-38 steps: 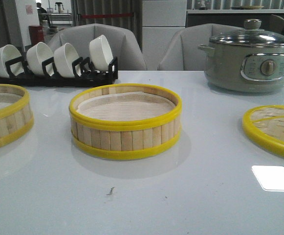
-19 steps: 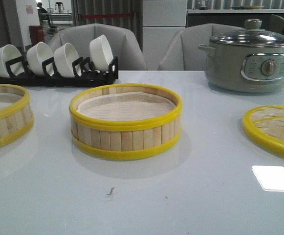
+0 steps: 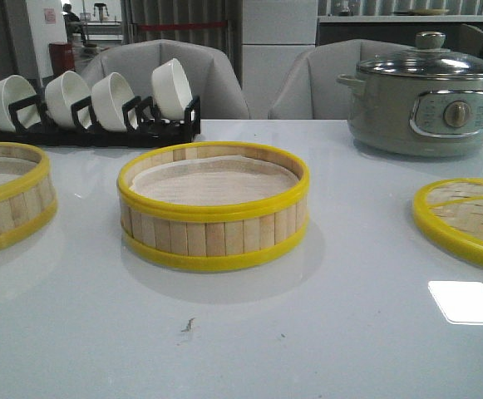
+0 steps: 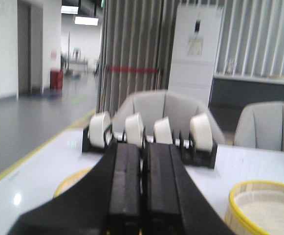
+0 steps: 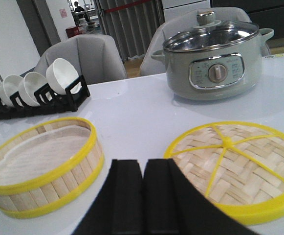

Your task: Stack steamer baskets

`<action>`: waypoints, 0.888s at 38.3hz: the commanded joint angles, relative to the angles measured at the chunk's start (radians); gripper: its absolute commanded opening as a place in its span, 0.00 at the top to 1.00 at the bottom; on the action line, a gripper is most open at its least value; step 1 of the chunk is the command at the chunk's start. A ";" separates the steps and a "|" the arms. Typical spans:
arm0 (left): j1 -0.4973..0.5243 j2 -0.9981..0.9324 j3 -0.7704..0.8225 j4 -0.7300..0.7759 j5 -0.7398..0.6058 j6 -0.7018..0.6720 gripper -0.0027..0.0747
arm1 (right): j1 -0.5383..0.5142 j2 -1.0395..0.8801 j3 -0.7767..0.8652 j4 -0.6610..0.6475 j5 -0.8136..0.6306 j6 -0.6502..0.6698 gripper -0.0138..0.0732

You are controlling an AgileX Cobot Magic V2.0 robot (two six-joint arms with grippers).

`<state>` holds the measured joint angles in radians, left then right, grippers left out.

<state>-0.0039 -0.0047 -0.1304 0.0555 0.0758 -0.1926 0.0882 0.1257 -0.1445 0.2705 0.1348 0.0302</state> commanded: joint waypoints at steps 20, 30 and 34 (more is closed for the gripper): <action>-0.001 0.483 -0.531 -0.039 0.238 -0.018 0.85 | 0.003 0.651 -0.534 0.024 0.065 -0.017 0.78; -0.001 0.538 -0.554 -0.106 0.224 -0.018 0.85 | 0.004 0.651 -0.534 0.024 -0.018 -0.017 0.78; -0.001 0.538 -0.554 -0.106 0.212 -0.018 0.85 | 0.023 0.651 -0.534 0.024 -0.047 -0.017 0.78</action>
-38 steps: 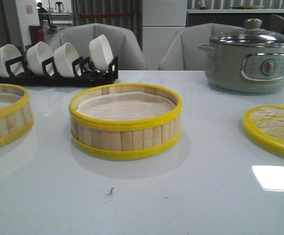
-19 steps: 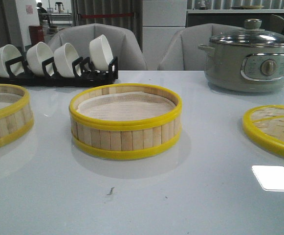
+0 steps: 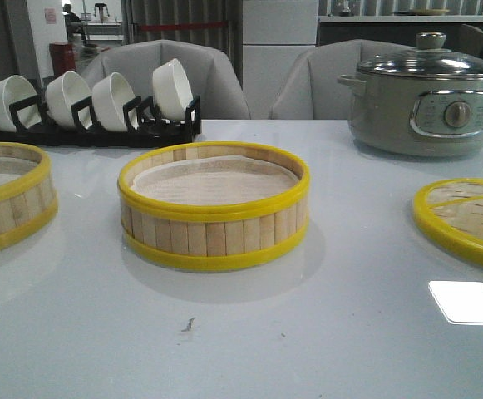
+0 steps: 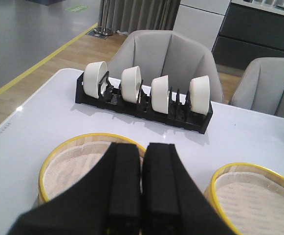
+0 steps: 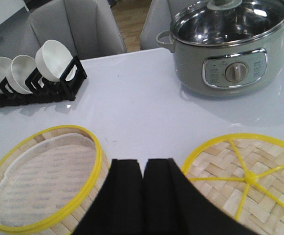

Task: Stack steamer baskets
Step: 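Move the left gripper down to the rim of the nearby steamer basket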

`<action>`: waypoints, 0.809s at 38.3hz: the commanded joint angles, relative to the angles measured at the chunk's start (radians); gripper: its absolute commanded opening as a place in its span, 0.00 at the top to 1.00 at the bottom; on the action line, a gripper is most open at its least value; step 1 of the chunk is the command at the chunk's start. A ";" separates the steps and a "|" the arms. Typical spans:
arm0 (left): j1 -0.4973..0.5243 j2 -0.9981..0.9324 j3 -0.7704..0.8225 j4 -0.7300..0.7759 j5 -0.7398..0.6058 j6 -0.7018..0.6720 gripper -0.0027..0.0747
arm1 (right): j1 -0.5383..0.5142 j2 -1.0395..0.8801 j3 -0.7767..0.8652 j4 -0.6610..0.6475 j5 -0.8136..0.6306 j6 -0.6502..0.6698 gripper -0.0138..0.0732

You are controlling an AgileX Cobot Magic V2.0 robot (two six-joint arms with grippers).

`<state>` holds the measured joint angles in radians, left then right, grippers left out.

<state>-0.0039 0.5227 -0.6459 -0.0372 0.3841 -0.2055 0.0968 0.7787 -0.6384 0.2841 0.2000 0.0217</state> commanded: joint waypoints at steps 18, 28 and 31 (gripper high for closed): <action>-0.001 0.032 -0.039 -0.009 -0.088 -0.003 0.85 | 0.025 0.018 -0.038 0.006 -0.045 -0.008 0.78; -0.110 0.042 -0.035 0.093 -0.080 -0.001 0.85 | 0.023 0.018 -0.038 -0.083 -0.041 -0.008 0.78; -0.129 0.042 -0.035 0.122 -0.079 -0.001 0.85 | 0.023 0.018 -0.038 -0.083 -0.038 -0.008 0.78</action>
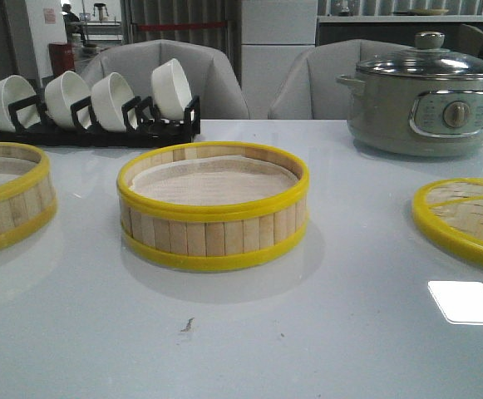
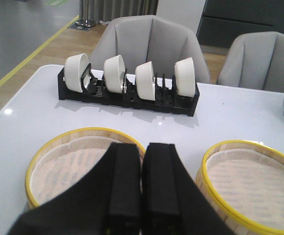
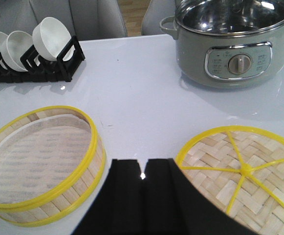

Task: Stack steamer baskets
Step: 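Move the left gripper down to the rim of the nearby steamer basket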

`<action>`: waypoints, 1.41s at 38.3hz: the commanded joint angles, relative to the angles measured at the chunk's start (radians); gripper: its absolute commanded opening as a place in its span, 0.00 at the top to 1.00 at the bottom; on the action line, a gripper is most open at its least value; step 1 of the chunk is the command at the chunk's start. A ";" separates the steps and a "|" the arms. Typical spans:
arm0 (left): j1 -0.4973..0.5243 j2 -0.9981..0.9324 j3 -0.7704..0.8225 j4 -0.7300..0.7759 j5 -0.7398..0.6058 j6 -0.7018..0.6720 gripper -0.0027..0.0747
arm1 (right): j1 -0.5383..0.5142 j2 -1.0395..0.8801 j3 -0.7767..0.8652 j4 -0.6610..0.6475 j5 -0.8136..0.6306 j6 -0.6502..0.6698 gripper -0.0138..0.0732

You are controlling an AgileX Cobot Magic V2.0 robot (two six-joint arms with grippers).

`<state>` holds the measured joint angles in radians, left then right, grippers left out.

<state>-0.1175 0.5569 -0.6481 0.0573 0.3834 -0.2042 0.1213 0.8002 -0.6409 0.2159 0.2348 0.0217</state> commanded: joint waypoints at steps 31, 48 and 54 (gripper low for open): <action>-0.086 0.366 -0.087 -0.046 -0.088 0.101 0.48 | -0.003 -0.003 -0.035 -0.140 -0.003 -0.008 0.43; -0.116 0.887 -0.435 -0.047 -0.111 0.101 0.42 | -0.003 -0.003 -0.035 -0.140 0.008 -0.008 0.43; -0.114 1.024 -0.514 -0.034 -0.072 0.101 0.42 | -0.003 -0.003 -0.035 -0.142 0.041 -0.008 0.43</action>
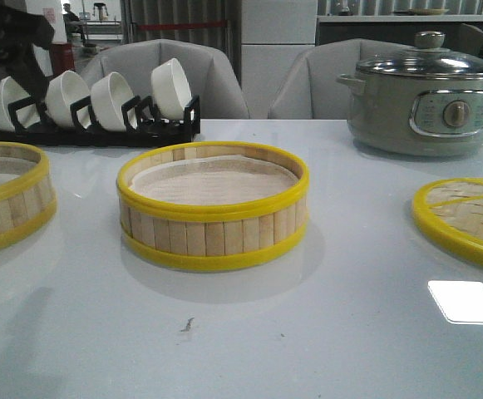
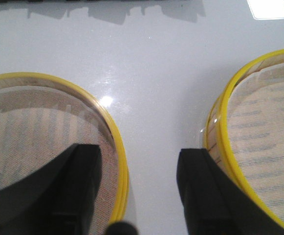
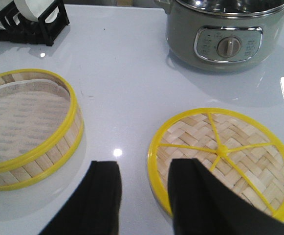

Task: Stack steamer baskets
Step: 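Move the left gripper down to the rim of the nearby steamer basket, then grasp the steamer basket rim with the left gripper and lift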

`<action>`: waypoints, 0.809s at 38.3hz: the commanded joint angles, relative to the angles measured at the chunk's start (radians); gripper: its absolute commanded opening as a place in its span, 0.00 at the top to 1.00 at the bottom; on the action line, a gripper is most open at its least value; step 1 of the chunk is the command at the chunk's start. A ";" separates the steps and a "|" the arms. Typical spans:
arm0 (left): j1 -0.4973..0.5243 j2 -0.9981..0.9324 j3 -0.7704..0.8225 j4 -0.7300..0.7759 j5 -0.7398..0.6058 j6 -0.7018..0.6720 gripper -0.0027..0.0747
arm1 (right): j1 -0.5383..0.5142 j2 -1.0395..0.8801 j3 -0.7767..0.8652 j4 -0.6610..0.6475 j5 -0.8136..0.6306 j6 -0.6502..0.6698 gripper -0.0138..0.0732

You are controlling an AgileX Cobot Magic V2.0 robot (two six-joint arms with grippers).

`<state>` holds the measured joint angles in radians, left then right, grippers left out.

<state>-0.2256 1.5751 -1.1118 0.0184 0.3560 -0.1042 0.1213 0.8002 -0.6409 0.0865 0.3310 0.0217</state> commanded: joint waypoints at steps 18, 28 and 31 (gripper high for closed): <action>-0.004 0.194 -0.060 0.021 -0.040 0.001 0.42 | -0.003 -0.003 -0.035 -0.013 -0.050 -0.008 0.43; -0.004 0.256 -0.060 0.021 -0.044 0.001 0.42 | -0.003 -0.003 -0.035 -0.013 -0.055 -0.008 0.43; -0.004 0.265 -0.060 0.021 -0.044 0.001 0.42 | -0.003 -0.003 -0.035 -0.013 -0.055 -0.008 0.43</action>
<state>-0.2256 1.8769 -1.1407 0.0377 0.3596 -0.1042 0.1213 0.8002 -0.6409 0.0850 0.3584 0.0217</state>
